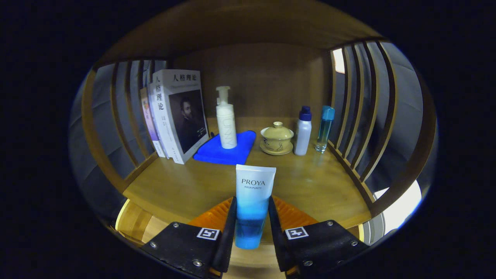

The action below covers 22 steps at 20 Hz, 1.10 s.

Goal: Pull open the drawer, take out the items inside it, and place them on the countertop above the cabinet.

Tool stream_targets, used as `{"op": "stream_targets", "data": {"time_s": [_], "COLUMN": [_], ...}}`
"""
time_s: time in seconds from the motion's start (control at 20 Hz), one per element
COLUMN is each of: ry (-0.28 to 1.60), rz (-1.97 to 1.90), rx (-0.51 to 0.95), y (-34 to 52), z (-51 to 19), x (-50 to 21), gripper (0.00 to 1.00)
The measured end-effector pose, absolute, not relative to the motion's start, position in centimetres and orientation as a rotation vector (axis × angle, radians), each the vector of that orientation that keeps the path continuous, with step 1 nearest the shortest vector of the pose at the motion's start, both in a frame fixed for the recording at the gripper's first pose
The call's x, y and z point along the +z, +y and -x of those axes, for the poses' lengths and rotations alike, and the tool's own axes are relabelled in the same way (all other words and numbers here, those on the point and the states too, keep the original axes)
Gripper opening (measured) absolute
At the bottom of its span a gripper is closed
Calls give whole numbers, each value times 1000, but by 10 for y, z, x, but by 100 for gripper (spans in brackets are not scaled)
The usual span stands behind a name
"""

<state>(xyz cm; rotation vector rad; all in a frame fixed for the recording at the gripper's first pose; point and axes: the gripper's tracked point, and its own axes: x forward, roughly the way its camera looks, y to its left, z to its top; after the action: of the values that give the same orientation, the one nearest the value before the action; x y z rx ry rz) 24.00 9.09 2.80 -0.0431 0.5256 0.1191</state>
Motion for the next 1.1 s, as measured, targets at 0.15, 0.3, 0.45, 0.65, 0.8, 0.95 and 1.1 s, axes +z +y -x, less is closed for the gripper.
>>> {"op": "stream_targets", "data": {"time_s": [0.15, 0.3, 0.45, 0.65, 0.8, 0.95, 1.1], "ry": [518, 510, 511, 470, 410, 345, 289], "rz": [46, 72, 110, 115, 136, 128, 96], "rx": [81, 48, 37, 10, 9, 32, 54], "y": [86, 82, 85, 87, 92, 102, 110], "z": [-252, -258, -260, -259, -251, -240, -222], "x": [22, 7, -2, 5, 21, 38, 57], "gripper": [50, 50, 51, 65, 93, 95, 95]}}
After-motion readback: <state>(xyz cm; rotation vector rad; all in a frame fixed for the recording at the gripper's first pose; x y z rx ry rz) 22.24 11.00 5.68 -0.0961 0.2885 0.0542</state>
